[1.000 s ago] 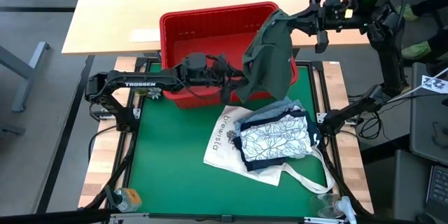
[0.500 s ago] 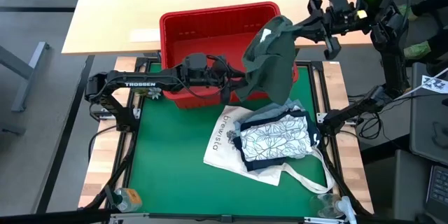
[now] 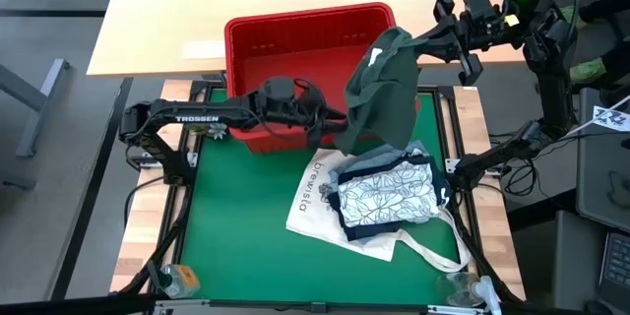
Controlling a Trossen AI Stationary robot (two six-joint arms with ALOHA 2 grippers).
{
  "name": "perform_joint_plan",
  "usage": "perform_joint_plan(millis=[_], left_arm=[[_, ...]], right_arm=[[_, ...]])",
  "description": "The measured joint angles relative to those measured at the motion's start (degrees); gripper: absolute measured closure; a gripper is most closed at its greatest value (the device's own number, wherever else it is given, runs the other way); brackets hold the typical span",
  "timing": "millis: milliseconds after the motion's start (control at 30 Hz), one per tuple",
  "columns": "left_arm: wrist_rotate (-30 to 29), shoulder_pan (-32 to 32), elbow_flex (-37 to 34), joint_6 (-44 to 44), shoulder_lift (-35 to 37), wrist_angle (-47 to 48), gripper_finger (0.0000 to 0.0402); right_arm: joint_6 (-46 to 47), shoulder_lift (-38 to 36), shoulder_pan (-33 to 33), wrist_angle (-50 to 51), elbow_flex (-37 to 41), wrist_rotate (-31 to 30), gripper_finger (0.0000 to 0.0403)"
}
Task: Fold laundry
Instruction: Fold the patterned white shirt
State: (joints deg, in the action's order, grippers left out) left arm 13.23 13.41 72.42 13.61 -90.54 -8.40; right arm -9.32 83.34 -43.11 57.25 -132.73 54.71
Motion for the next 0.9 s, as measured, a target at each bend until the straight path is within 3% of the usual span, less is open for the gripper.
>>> perform_joint_plan(millis=[667, 900], left_arm=[[1.72, -4.82, 0.02, -0.2, 0.04, -8.76, 0.025], [-0.87, -5.29, 0.02, -0.2, -0.91, -8.31, 0.025]], right_arm=[[-1.57, 0.14, 0.0, -0.11, 0.02, -0.1, 0.0396], [-1.55, 0.16, 0.0, -0.11, 0.04, -0.14, 0.0394]])
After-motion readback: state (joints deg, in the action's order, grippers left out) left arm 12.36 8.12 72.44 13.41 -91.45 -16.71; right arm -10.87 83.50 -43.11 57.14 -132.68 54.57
